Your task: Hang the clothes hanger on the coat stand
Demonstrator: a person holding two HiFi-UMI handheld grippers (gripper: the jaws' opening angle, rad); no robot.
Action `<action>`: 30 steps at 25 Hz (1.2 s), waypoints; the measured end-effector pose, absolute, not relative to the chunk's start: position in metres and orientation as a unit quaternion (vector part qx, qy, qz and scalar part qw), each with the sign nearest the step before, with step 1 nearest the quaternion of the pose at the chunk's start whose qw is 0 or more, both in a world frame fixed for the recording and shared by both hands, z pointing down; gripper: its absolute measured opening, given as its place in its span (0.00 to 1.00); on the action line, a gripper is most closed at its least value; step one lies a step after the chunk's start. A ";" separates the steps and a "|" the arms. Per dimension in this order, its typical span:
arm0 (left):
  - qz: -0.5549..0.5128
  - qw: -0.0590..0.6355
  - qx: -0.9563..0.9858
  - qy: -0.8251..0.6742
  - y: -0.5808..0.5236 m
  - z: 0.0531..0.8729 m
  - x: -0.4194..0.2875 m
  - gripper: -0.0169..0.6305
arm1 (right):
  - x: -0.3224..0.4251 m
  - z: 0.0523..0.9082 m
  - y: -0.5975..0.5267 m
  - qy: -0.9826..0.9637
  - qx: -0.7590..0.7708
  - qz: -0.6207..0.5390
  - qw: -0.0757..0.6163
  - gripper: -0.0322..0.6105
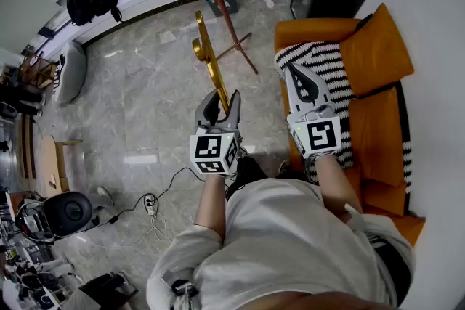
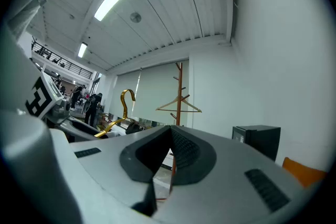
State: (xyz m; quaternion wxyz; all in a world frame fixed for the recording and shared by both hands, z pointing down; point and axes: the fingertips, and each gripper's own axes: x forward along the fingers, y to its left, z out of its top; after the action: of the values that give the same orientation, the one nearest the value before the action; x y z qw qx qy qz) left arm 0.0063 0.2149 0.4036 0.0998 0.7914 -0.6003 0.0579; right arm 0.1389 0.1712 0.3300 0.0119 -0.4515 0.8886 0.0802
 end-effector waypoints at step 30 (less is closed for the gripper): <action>0.069 0.109 0.845 -0.519 0.174 0.426 -0.069 0.28 | 0.055 0.352 0.145 0.854 -0.517 0.056 -0.011 0.06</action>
State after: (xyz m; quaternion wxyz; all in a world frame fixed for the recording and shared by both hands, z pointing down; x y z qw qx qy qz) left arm -0.0689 0.1735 0.4257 0.1088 0.8452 -0.5187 0.0693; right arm 0.0547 0.1446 0.3516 -0.0113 -0.5172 0.8539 0.0563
